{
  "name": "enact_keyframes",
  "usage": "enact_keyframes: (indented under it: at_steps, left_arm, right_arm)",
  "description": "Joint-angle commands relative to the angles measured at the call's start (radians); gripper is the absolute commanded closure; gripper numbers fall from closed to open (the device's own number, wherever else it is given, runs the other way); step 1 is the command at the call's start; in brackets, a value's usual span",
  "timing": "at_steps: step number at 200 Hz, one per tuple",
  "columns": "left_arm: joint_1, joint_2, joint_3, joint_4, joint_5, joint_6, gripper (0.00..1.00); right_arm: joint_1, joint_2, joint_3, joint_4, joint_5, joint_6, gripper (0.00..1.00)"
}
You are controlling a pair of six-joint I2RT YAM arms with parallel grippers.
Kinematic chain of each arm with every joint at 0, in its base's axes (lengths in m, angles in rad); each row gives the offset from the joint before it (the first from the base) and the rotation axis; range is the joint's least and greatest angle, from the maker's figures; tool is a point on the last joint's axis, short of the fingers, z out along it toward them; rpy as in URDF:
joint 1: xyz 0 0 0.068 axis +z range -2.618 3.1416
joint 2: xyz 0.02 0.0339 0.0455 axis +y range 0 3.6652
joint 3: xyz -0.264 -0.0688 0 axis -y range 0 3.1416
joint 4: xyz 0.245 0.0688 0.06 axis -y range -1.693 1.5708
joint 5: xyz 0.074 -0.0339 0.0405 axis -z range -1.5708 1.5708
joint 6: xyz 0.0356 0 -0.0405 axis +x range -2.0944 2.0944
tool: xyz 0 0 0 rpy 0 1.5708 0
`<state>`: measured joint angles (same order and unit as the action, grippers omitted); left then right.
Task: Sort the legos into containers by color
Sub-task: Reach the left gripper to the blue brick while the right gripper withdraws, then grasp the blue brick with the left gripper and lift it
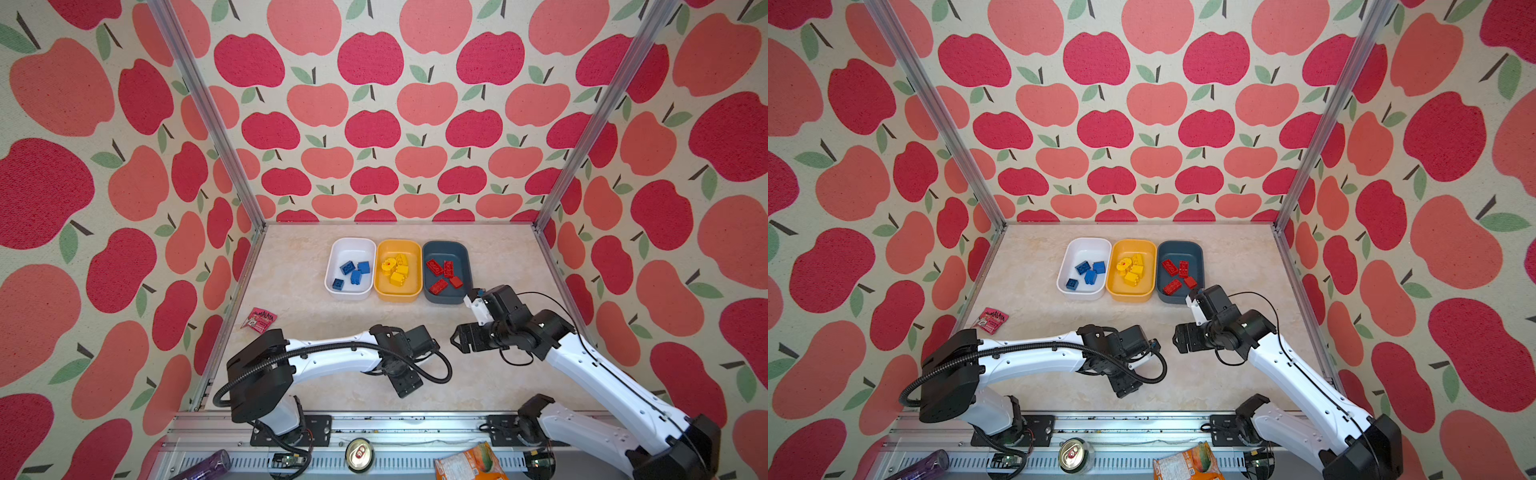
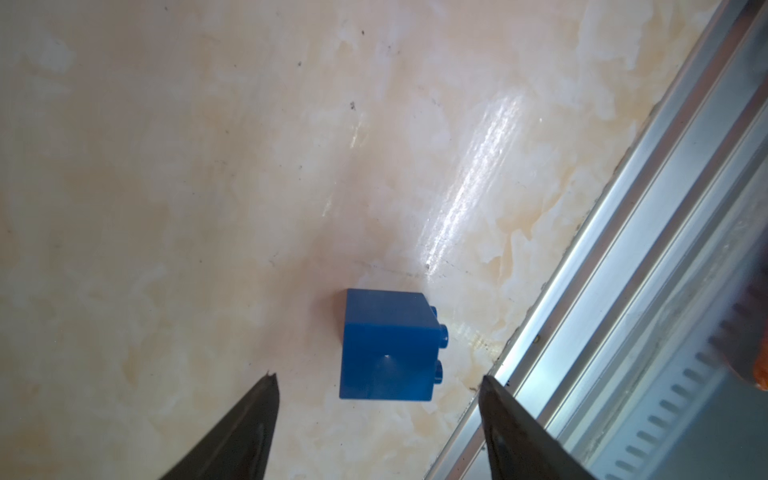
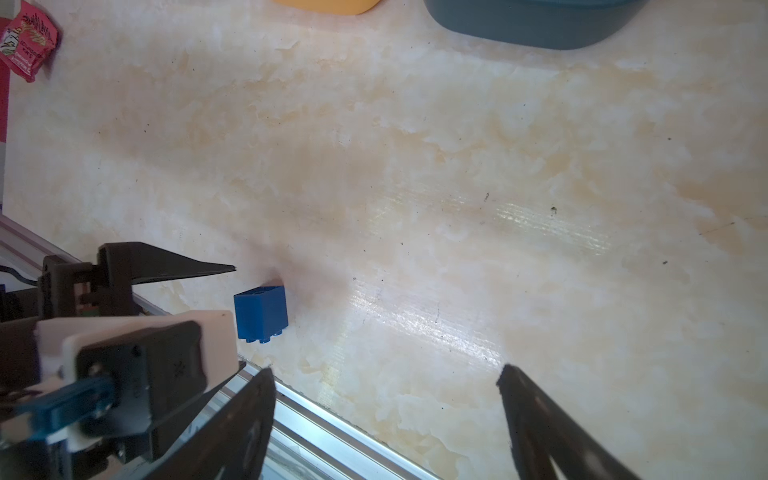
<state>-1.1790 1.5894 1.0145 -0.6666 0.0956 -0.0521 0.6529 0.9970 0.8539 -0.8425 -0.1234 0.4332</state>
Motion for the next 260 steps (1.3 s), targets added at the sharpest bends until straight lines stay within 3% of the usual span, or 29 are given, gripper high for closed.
enact_keyframes:
  at_steps: [1, 133, 193, 260]
  left_arm:
    - [-0.010, 0.023, 0.027, -0.037, -0.008, 0.044, 0.22]
    - [-0.007, 0.086, 0.018, 0.042, 0.019, 0.052, 0.32]
    - [-0.004, 0.092, 0.005, 0.058, 0.028, 0.038, 0.46]
    - [-0.002, 0.039, -0.019, 0.047, -0.020, 0.020, 0.54]
  right_arm:
    - [-0.011, -0.022, -0.018, -0.029, -0.018, 0.013, 0.13]
    - [-0.036, 0.000, -0.031, 0.001, -0.038, 0.001, 0.12]
    - [-0.045, -0.005, -0.043, 0.006, -0.042, 0.002, 0.12]
    - [-0.048, -0.004, -0.041, 0.012, -0.047, 0.008, 0.12]
